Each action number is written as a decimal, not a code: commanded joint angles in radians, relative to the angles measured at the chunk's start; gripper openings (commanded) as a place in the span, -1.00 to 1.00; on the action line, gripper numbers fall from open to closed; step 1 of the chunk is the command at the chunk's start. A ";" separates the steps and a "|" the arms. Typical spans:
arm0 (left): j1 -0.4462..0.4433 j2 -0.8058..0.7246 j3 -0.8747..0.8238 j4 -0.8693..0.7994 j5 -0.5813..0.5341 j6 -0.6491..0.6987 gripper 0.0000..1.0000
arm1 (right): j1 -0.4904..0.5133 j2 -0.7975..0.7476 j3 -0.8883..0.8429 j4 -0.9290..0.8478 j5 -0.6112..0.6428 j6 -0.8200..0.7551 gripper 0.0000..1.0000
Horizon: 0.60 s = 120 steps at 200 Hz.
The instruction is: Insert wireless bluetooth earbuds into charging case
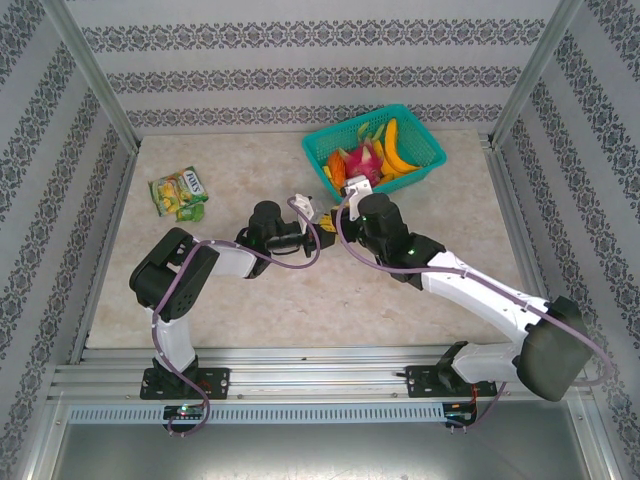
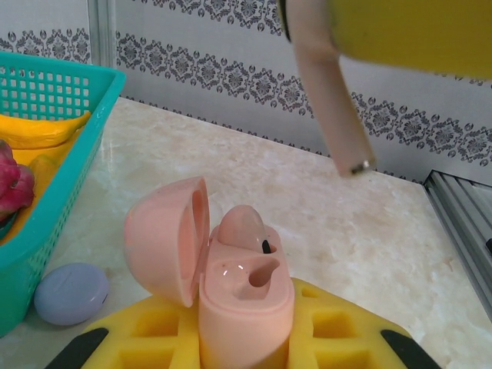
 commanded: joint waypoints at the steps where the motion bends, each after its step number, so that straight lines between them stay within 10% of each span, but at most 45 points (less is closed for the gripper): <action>1: -0.012 -0.035 0.015 -0.002 0.016 0.022 -1.00 | -0.015 -0.035 -0.024 0.032 -0.022 0.012 -0.57; 120: -0.012 -0.066 0.017 0.026 0.008 -0.014 -1.00 | -0.048 -0.034 -0.058 0.042 -0.069 0.062 -0.56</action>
